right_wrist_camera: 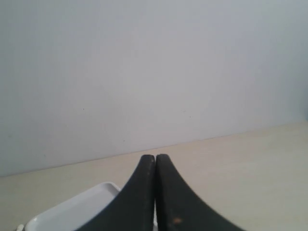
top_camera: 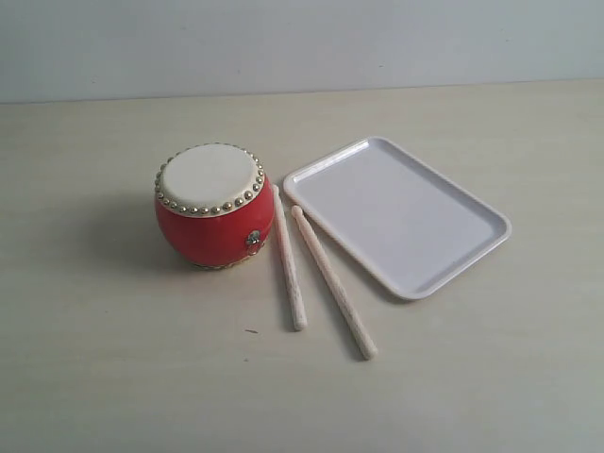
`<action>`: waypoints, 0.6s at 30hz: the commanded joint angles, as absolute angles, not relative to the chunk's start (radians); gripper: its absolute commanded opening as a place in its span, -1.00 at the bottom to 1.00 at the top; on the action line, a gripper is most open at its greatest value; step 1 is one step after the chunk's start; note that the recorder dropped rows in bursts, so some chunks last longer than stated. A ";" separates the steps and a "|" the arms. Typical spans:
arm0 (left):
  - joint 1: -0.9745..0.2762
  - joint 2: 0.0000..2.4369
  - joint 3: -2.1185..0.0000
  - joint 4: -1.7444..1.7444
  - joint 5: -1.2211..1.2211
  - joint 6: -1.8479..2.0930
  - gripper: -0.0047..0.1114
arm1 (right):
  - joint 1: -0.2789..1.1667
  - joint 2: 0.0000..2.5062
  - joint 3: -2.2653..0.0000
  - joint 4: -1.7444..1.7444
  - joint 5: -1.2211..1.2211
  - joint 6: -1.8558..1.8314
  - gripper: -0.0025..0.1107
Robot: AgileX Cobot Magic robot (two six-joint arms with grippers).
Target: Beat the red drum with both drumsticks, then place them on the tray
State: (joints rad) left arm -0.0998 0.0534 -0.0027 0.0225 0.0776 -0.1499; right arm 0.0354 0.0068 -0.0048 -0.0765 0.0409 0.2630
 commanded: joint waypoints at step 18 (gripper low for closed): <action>-0.098 0.045 0.000 0.024 0.076 -0.155 -0.92 | 0.029 0.000 0.000 -0.077 -0.022 0.368 -0.96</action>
State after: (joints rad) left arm -0.0998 0.0534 -0.0027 0.0225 0.0776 -0.1499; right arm 0.0354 0.0068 -0.0048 -0.0765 -0.0814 0.3702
